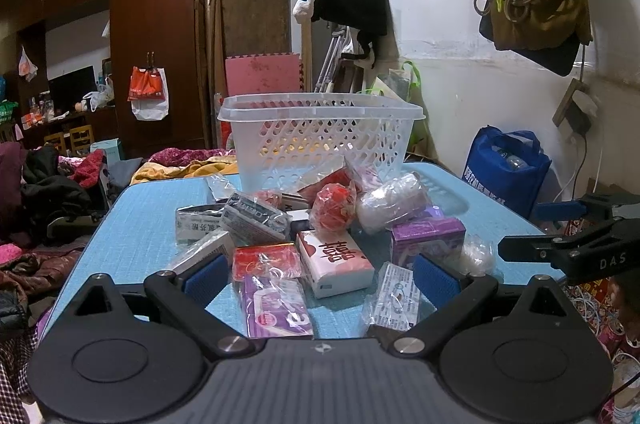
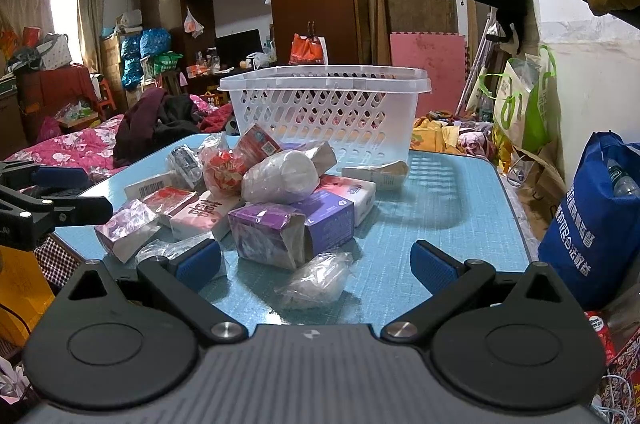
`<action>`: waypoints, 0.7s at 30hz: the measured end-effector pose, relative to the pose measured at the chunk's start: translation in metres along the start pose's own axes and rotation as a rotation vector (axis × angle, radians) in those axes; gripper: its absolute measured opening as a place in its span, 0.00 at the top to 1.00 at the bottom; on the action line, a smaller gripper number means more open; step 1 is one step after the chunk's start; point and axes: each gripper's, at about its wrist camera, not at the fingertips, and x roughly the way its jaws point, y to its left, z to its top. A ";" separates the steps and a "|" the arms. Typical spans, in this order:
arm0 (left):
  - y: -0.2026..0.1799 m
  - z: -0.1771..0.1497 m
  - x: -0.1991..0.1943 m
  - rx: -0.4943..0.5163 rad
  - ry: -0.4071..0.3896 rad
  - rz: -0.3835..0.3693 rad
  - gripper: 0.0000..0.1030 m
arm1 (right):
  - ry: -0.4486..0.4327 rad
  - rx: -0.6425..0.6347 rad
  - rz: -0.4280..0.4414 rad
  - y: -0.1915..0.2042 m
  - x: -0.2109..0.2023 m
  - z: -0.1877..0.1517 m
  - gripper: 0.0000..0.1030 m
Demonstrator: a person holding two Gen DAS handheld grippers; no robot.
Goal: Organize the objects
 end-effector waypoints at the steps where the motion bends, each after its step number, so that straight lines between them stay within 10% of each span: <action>1: 0.000 0.000 0.000 0.000 0.000 0.000 0.03 | 0.000 -0.001 0.000 0.000 0.000 0.000 0.00; 21: -0.003 -0.001 0.000 0.013 0.002 -0.012 0.03 | 0.007 -0.014 -0.006 0.002 0.001 -0.002 0.00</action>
